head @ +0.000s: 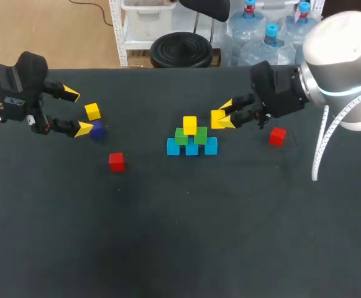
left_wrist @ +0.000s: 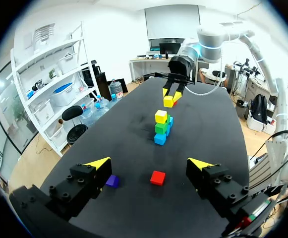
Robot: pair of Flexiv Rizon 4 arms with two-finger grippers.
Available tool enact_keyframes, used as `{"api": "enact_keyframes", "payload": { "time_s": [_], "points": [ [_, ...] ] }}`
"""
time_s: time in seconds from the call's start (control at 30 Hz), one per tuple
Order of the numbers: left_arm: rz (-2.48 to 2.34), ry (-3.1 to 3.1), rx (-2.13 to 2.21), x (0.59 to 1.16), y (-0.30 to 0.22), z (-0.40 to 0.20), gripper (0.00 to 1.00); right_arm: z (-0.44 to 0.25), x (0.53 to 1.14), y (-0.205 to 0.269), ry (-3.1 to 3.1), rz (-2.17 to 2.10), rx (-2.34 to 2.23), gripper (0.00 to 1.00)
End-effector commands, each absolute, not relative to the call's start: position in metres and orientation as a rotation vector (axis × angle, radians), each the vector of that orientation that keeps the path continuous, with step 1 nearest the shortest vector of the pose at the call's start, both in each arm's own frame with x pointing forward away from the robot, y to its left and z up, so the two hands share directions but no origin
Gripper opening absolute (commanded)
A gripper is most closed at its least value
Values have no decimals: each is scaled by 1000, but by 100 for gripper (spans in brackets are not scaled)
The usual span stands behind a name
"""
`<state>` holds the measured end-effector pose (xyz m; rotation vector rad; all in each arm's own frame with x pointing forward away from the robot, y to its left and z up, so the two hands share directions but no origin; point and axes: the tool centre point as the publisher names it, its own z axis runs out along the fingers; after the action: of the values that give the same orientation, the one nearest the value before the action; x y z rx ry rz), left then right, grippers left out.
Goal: Place the blue cubes, place green cubes on the blue cubes, place the yellow cubes on the green cubes, then place the red cubes on the yellow cubes, and place purple cube on the red cubes.
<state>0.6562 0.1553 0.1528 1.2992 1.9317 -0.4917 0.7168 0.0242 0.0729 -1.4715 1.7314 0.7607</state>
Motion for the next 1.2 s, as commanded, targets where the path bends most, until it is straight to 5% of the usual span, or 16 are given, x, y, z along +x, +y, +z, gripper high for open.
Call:
{"api": "enact_keyframes", "payload": {
  "time_s": [0.03,1.2],
  "points": [
    [-494,1921,1297,655,157,151,100,71,719,31,1731,758,-1483,0],
    [-494,1921,1297,655,157,151,100,58,718,48,1759,750,-1485,0]
  ]
}}
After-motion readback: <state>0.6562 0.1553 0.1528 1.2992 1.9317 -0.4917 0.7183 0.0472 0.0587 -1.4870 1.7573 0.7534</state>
